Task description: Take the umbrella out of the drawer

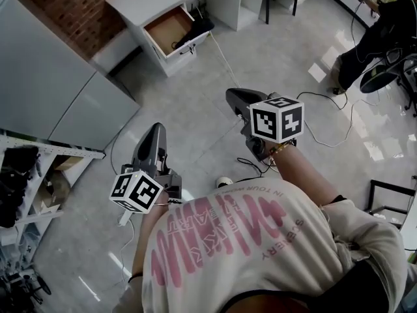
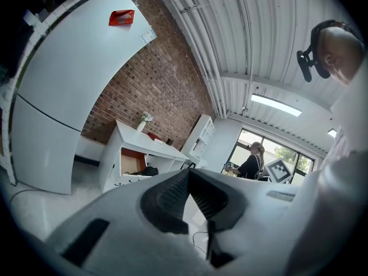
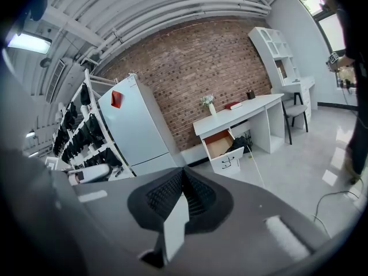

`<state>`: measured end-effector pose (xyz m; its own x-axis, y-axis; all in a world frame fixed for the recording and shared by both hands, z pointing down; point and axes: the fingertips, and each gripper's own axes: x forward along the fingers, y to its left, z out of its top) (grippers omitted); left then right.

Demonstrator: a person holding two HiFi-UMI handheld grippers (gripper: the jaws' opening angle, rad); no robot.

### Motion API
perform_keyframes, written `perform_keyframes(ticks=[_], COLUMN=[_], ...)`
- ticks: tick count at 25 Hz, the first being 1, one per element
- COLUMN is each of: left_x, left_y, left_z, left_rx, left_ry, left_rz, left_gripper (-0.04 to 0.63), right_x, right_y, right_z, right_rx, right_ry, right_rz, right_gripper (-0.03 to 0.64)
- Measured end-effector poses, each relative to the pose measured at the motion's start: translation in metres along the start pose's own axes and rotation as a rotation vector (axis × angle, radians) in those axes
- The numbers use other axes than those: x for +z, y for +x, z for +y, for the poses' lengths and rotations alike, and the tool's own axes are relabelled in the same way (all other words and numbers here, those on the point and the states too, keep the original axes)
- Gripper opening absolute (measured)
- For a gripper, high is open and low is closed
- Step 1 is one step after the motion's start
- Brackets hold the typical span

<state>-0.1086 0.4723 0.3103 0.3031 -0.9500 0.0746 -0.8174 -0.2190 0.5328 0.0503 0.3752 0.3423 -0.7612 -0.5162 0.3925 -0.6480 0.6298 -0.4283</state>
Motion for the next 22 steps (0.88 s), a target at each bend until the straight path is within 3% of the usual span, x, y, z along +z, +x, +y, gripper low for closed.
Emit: perform_keyframes(ticks=[7,14,22], left_x=[-0.002,-0.016,0.027], left_y=[0.016,0.029,0.089], left_z=[0.006,0.045,0.093], left_rx=[0.006,0.027,-0.036], left_ry=[-0.015,-0.065,-0.049], left_rz=[0.038,0.117,0.137], left_gripper=[0.006,0.006,0.006], right_x=[0.0,-0.022,0.019], right_y=[0.011,0.038,0.085], right_z=[-0.008,-0.026,-0.049], right_rx=[0.003,-0.049,-0.121], right_ry=[0.018,0.097,0.169], right_rz=[0.036,0.082,0.03], right_gripper=[0.009,0.009,0.009])
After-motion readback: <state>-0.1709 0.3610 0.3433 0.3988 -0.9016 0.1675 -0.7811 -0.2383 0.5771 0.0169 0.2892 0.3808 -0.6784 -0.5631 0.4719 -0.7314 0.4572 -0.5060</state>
